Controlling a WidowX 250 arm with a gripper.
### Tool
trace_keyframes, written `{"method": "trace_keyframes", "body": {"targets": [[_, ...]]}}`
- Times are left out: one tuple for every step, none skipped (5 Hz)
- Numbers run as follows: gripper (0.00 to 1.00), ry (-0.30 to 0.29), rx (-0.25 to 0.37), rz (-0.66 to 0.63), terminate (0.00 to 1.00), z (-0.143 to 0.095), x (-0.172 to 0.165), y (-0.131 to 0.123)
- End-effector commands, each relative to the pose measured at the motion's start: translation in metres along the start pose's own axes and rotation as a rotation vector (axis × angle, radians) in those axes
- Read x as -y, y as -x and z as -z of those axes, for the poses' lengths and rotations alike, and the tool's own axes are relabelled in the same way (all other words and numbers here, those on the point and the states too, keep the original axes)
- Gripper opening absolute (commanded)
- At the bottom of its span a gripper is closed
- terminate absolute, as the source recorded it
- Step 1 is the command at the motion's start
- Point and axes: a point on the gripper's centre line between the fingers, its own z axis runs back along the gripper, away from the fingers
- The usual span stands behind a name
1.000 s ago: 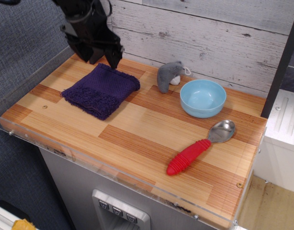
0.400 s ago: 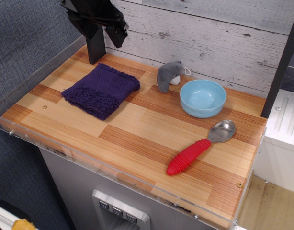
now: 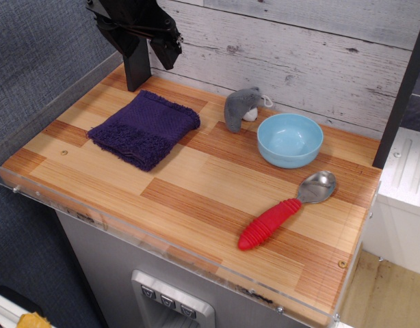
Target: Put the purple cloth on the upper left side of the table
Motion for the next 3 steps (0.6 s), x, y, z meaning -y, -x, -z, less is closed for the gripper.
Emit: {"method": "trace_keyframes", "body": {"targets": [[1.00,-0.014,0.044,0.016,0.00,-0.0176,-0.0012,-0.0056],[1.00,-0.014,0.044,0.016,0.00,-0.0176,-0.0012,-0.0056],[1.00,-0.014,0.044,0.016,1.00,-0.0176,-0.0012,-0.0056]]}}
